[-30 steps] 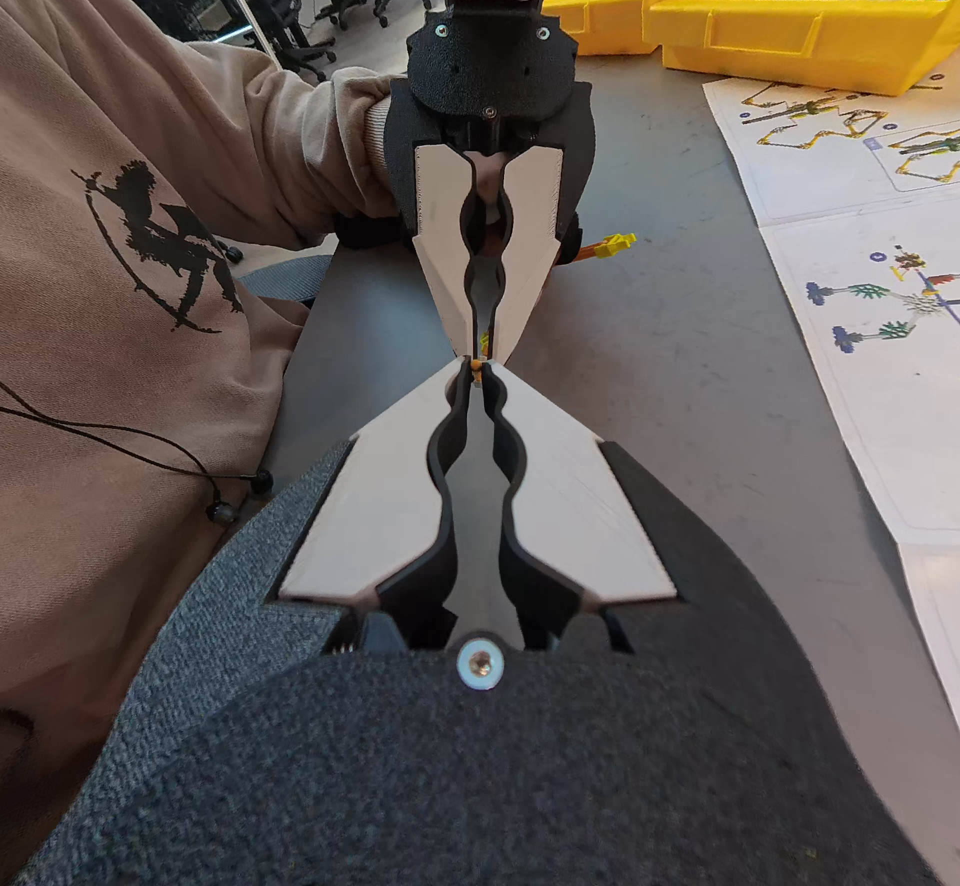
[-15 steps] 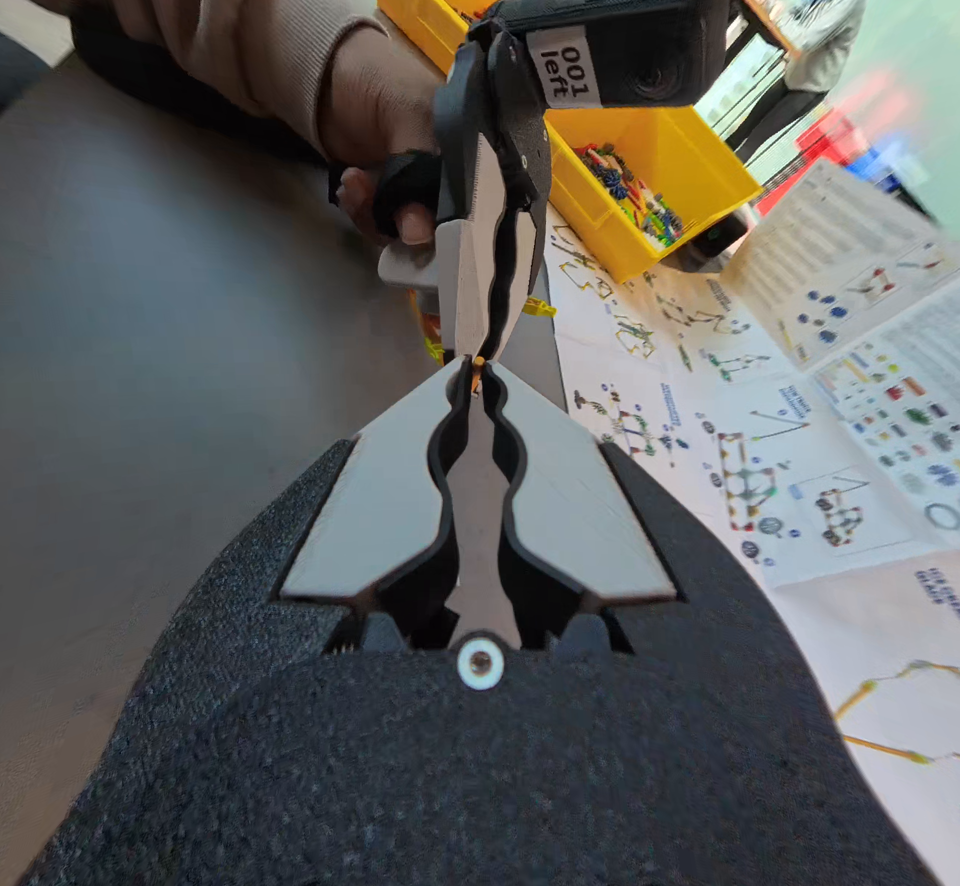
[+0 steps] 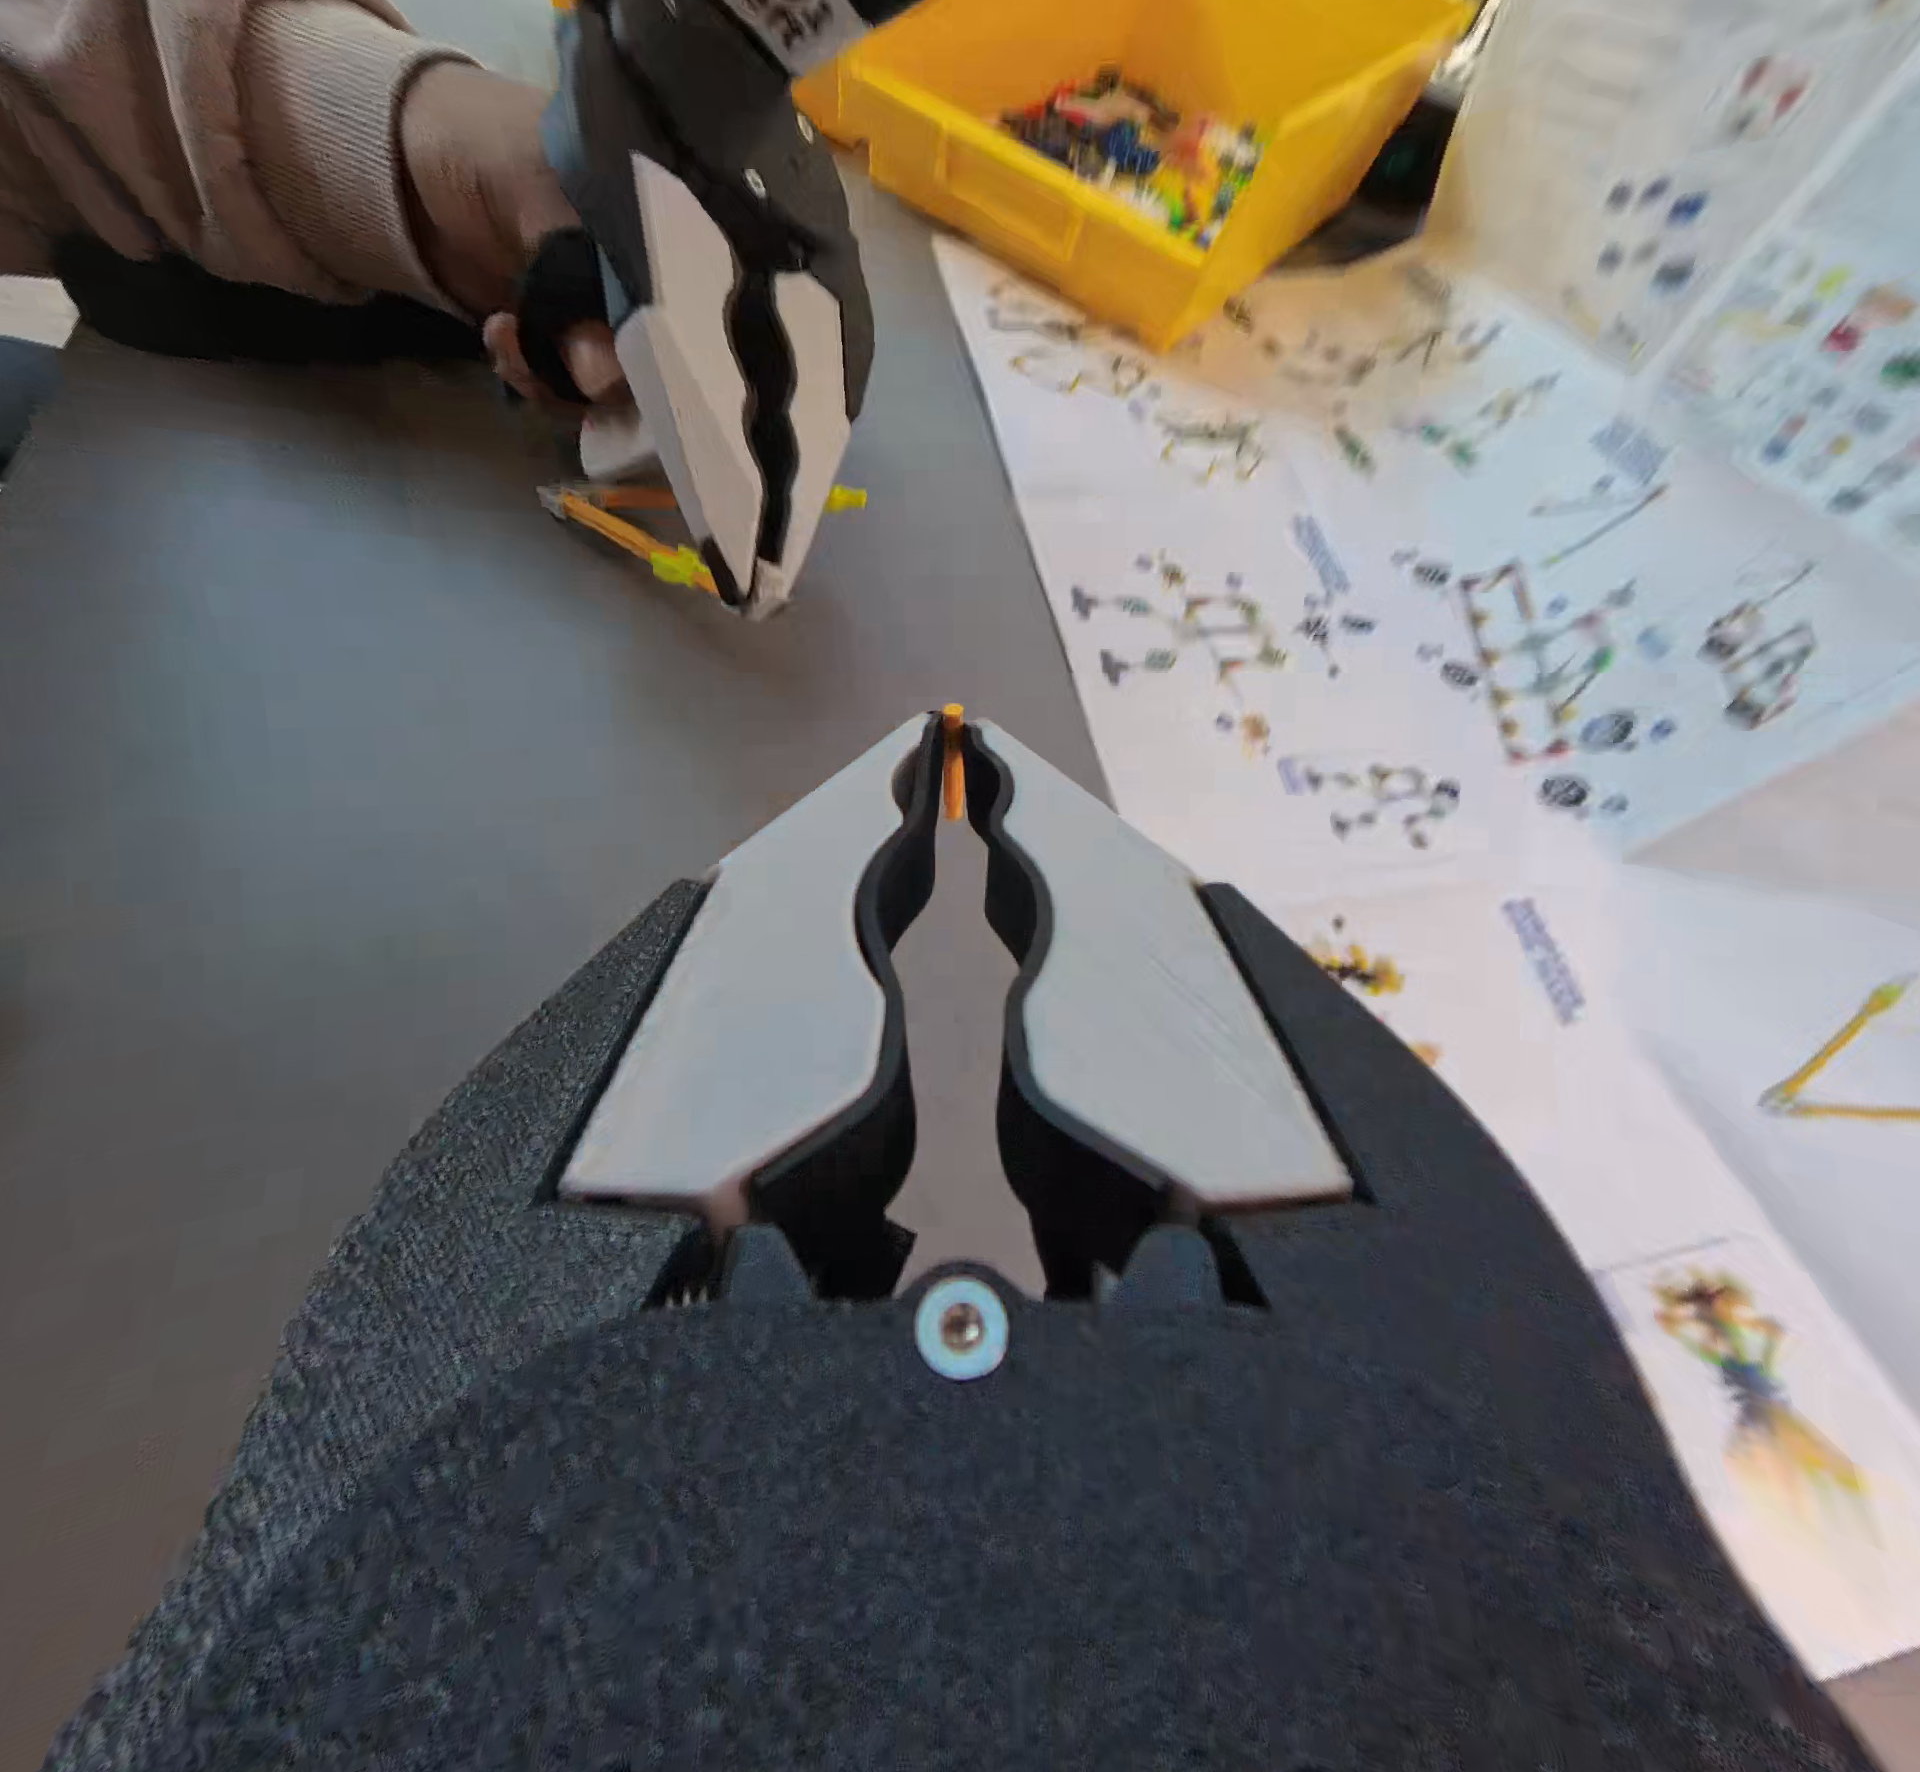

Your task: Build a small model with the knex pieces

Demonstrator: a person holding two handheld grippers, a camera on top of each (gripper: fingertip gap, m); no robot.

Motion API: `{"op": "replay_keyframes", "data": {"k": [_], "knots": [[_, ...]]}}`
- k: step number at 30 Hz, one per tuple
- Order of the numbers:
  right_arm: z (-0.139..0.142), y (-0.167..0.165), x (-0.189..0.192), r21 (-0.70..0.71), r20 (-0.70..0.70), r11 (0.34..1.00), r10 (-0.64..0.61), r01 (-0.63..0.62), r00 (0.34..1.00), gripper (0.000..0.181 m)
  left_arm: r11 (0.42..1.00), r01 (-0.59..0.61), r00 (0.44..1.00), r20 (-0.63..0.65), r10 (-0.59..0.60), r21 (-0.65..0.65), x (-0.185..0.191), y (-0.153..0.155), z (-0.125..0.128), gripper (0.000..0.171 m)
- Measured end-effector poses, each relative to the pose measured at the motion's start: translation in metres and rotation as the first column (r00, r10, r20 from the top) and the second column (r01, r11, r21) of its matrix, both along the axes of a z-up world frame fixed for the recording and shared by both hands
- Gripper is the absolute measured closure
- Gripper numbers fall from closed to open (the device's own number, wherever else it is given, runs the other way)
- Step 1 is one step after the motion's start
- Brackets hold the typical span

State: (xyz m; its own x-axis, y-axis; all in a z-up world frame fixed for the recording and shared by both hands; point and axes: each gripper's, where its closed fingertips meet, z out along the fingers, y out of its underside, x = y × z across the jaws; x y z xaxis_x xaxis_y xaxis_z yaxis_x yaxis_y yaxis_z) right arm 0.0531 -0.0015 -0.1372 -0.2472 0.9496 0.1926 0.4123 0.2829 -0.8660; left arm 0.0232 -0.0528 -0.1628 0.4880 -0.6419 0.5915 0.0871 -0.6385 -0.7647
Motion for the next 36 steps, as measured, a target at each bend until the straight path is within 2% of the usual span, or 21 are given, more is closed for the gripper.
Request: {"op": "replay_keyframes", "data": {"k": [2,4,7,9,11,13,15,18,21,23,26,31,33,36], "knots": [[-0.032,0.007,0.020,-0.213,0.216,0.977,0.025,0.022,0.976,0.179,1.000,0.010,1.000,-0.016,-0.010,0.002,0.003,0.000,-0.004,0.169],[-0.059,0.004,0.039,-0.362,0.360,0.931,0.089,0.051,0.929,0.179,0.999,0.033,0.999,-0.024,-0.033,0.013,0.008,-0.002,-0.004,0.168],[-0.084,0.009,0.051,-0.398,0.475,0.909,0.091,0.121,0.875,0.179,0.998,0.059,0.998,-0.036,-0.058,0.025,0.014,-0.006,-0.004,0.168],[-0.082,0.015,0.046,-0.385,0.468,0.910,0.045,0.157,0.883,0.171,0.997,0.069,0.997,-0.044,-0.068,0.034,0.016,-0.007,-0.004,0.168],[-0.083,0.026,0.045,-0.279,0.469,0.944,-0.025,0.175,0.883,0.157,0.996,0.079,0.996,-0.046,-0.077,0.041,0.017,-0.009,-0.004,0.168],[-0.066,0.027,0.032,-0.250,0.370,0.957,-0.047,0.149,0.928,0.155,0.995,0.086,0.995,-0.049,-0.084,0.049,0.019,-0.010,-0.003,0.168],[-0.036,0.009,0.019,-0.333,0.227,0.941,0.015,0.064,0.974,0.157,0.993,0.094,0.994,-0.059,-0.090,0.065,0.021,-0.011,-0.003,0.168],[-0.007,-0.033,0.003,-0.499,0.082,0.863,0.133,-0.075,0.988,0.161,0.988,0.115,0.992,-0.070,-0.109,0.100,0.026,-0.014,0.000,0.168],[-0.012,-0.061,-0.005,-0.557,0.078,0.821,0.203,-0.126,0.976,0.163,0.983,0.127,0.990,-0.075,-0.117,0.136,0.029,-0.015,0.005,0.168],[-0.017,-0.069,-0.007,-0.570,0.092,0.811,0.223,-0.133,0.970,0.172,0.981,0.128,0.990,-0.075,-0.118,0.146,0.030,-0.016,0.006,0.168],[-0.020,-0.070,-0.007,-0.573,0.091,0.807,0.231,-0.138,0.969,0.179,0.979,0.138,0.988,-0.088,-0.125,0.148,0.030,-0.017,0.005,0.168],[-0.017,-0.068,-0.004,-0.568,0.073,0.806,0.251,-0.167,0.965,0.179,0.976,0.146,0.986,-0.100,-0.131,0.164,0.030,-0.019,0.007,0.167],[-0.016,-0.062,-0.003,-0.552,0.076,0.819,0.237,-0.156,0.969,0.179,0.975,0.151,0.984,-0.123,-0.132,0.164,0.027,-0.020,0.005,0.157],[-0.010,-0.058,0.000,-0.555,0.053,0.815,0.236,-0.168,0.970,0.179,0.973,0.164,0.971,-0.198,-0.131,0.165,0.025,-0.022,-0.003,0.154]]}}
